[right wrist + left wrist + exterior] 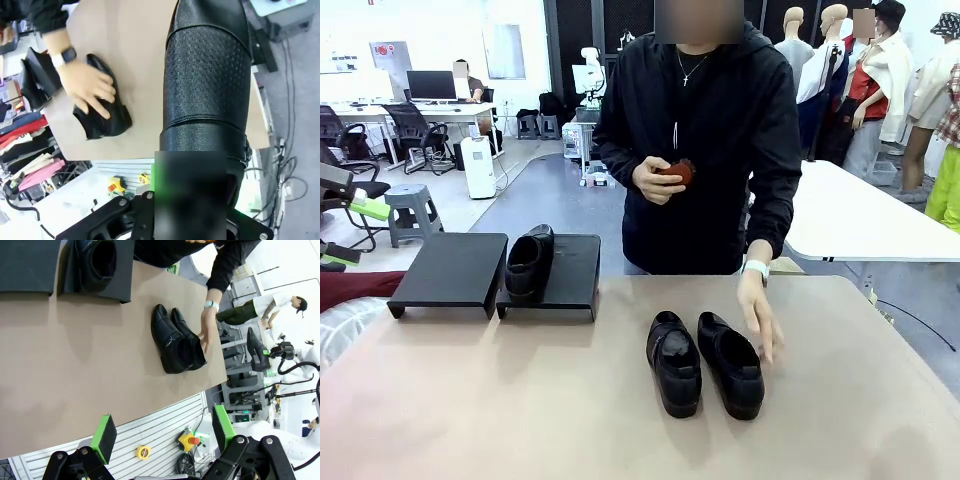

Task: Organize the shoes by placing them on the stand.
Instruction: Pick up one Shoe and place it in the middle of the table.

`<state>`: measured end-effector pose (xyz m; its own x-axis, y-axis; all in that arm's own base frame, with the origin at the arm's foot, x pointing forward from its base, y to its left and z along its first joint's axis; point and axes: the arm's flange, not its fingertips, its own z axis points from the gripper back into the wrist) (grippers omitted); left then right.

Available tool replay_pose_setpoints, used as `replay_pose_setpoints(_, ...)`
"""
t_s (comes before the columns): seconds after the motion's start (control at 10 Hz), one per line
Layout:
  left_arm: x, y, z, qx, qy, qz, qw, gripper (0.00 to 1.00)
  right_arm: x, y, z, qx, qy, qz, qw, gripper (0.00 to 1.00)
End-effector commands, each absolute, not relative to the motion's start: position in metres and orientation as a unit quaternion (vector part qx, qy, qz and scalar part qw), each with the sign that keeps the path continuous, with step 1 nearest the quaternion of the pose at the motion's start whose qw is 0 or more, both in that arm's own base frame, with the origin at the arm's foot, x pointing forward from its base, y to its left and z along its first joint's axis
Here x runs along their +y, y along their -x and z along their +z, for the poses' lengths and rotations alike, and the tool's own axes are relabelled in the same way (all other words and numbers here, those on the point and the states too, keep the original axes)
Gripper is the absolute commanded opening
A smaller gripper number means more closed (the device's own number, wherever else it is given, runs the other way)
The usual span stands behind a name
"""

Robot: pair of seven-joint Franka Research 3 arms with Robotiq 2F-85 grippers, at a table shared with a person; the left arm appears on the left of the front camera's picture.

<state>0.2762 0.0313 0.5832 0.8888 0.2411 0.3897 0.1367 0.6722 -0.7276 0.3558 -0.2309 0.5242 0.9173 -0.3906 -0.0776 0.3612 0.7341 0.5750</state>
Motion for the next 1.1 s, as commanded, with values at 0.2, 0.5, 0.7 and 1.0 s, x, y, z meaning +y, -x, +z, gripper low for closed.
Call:
replay_pose_setpoints(0.2, 0.032, -0.276, 0.582, -0.239, 0.416, 0.019, 0.877, 1.0, -0.149, -0.339, 0.567, -0.042, -0.347, -0.151, 0.925, 0.0)
replay_pose_setpoints(0.5, 0.032, -0.276, 0.582, -0.239, 0.416, 0.019, 0.877, 1.0, -0.01, -0.302, 0.596, -0.049, -0.346, 0.005, 0.937, 0.0)
replay_pose_setpoints(0.7, 0.032, -0.276, 0.582, -0.239, 0.416, 0.019, 0.877, 1.0, 0.074, -0.293, 0.586, -0.006, -0.337, 0.091, 0.937, 0.0)
replay_pose_setpoints(1.0, 0.032, -0.276, 0.582, -0.239, 0.416, 0.019, 0.877, 1.0, 0.234, -0.257, 0.536, 0.045, -0.326, 0.157, 0.931, 0.0)
